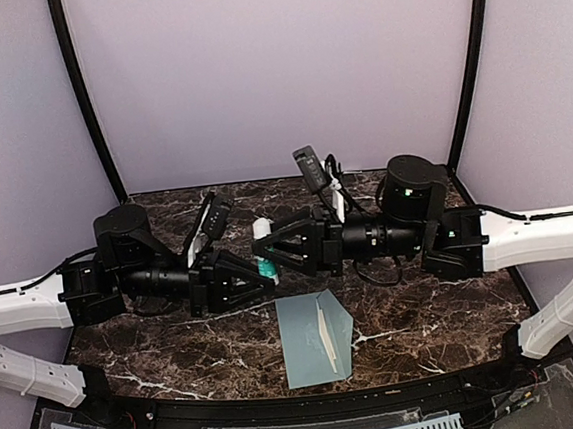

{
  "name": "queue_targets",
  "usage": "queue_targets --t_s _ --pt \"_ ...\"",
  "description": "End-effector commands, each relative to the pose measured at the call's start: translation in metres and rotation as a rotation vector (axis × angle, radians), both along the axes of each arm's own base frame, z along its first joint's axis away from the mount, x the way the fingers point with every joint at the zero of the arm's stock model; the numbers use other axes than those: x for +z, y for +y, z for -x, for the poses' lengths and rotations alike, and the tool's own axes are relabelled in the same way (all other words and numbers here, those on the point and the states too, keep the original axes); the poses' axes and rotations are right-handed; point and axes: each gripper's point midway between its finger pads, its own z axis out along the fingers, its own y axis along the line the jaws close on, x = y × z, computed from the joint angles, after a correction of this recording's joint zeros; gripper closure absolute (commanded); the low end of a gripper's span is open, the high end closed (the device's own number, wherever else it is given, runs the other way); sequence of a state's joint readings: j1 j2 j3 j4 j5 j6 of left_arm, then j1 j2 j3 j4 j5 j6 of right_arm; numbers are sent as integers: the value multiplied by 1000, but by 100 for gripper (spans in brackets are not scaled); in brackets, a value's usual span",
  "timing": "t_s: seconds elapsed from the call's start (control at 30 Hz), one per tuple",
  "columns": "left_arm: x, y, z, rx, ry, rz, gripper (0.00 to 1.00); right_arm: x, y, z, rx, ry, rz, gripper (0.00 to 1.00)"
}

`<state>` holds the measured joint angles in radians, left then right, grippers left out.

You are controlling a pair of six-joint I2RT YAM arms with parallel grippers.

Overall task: Place the letter into the envelope and seal it
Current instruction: Unscrew the solid glue.

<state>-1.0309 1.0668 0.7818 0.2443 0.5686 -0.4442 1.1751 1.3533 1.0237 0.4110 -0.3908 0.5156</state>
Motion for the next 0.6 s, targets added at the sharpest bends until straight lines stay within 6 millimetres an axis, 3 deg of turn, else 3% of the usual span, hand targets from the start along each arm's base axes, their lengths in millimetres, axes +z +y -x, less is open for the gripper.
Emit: queue_targets --t_s 0.0,0.2,0.37,0.57 --pt "18 -1 3 -16 -36 56 100 8 1 -5 -20 -2 -23 66" --pt "12 -2 -6 36 -43 6 100 -5 1 -22 -128 -2 43 88" --pt "8 3 -31 184 -73 -42 100 -15 0 -37 -275 -12 107 95" --pt "-6 2 -42 253 -92 -117 100 -26 2 -56 -493 -22 212 96"
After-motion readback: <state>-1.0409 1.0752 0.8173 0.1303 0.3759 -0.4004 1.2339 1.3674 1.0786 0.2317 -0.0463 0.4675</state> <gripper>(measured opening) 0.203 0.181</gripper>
